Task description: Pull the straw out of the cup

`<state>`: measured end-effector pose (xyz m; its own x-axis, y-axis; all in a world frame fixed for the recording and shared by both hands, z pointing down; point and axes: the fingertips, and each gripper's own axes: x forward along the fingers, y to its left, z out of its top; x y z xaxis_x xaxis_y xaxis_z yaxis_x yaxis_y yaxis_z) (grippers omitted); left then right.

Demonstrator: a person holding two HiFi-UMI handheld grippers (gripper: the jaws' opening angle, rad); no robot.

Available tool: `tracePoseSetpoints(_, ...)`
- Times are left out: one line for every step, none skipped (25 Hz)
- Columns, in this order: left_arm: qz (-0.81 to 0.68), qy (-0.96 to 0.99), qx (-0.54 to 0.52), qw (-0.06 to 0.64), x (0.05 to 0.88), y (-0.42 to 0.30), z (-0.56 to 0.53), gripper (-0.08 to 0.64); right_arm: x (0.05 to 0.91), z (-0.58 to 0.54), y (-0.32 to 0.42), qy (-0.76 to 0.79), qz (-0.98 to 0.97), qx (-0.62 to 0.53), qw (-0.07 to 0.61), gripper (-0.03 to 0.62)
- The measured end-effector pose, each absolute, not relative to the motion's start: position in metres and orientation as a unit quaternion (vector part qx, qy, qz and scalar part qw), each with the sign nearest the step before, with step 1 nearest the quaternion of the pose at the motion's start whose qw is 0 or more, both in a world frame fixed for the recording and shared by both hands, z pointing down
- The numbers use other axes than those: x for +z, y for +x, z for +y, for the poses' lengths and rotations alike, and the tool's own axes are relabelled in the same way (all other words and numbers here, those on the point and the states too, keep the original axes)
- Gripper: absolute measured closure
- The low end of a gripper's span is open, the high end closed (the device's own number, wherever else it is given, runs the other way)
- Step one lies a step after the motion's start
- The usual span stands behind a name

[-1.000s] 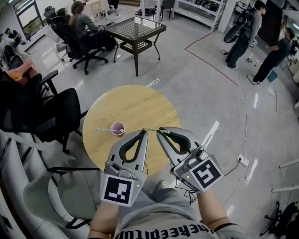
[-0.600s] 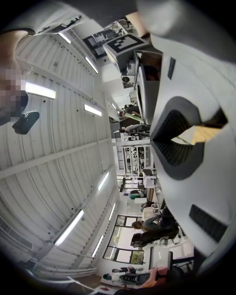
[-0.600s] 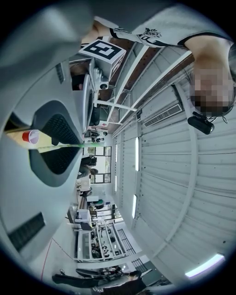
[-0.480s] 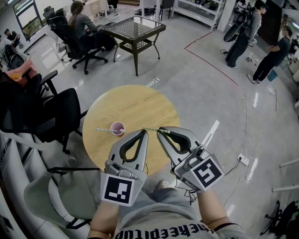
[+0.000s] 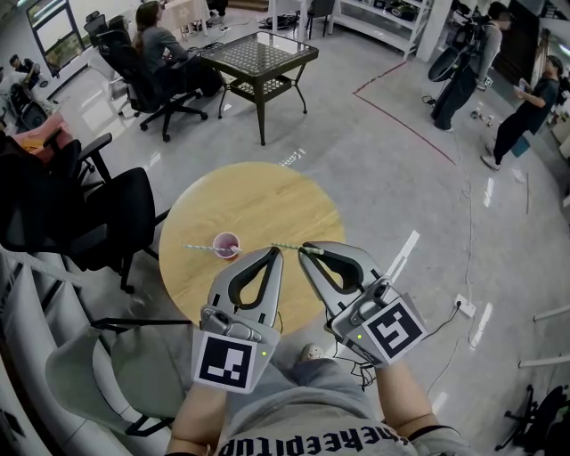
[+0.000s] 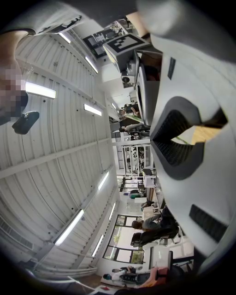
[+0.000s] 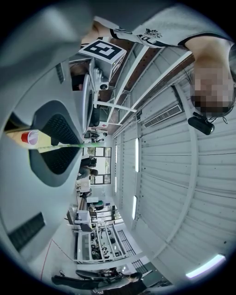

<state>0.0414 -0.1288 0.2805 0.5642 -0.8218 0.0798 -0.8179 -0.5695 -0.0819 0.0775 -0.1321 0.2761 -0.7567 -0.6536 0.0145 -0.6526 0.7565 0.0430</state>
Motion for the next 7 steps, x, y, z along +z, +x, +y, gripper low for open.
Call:
tracePoseSetpoints(0.464,-0.884,-0.055,0.017,0.2808,0.0412,-0.1286,0.538,0.2763,-0.1320,0.0771,0.348,-0.937,-0.018,0.014,0.549)
tracePoseSetpoints(0.465,-0.883,-0.055,0.017,0.2810,0.0411,-0.1286,0.538,0.2762,-0.1321,0.0770,0.347,-0.937,-0.018,0.014,0.549)
tracePoseSetpoints(0.466,-0.883,-0.056,0.016,0.2811,0.0411,-0.1287,0.538,0.2760,-0.1323,0.0770,0.347,-0.938,-0.017,0.014,0.549)
tracePoseSetpoints(0.466,-0.883,-0.056,0.015,0.2809,0.0412,-0.1289,0.538,0.2756,-0.1325,0.0772,0.347,-0.938,-0.017,0.014,0.549)
tracePoseSetpoints(0.467,-0.882,-0.056,0.015,0.2808,0.0412,-0.1290,0.538,0.2751,-0.1325,0.0772,0.346,-0.938,-0.017,0.014,0.549)
tracePoseSetpoints(0.467,-0.882,-0.056,0.014,0.2805,0.0412,-0.1291,0.538,0.2747,-0.1325,0.0772,0.346,-0.938,-0.017,0.013,0.549)
tracePoseSetpoints(0.468,-0.882,-0.056,0.014,0.2803,0.0412,-0.1291,0.538,0.2742,-0.1325,0.0772,0.345,-0.938,-0.017,0.013,0.549)
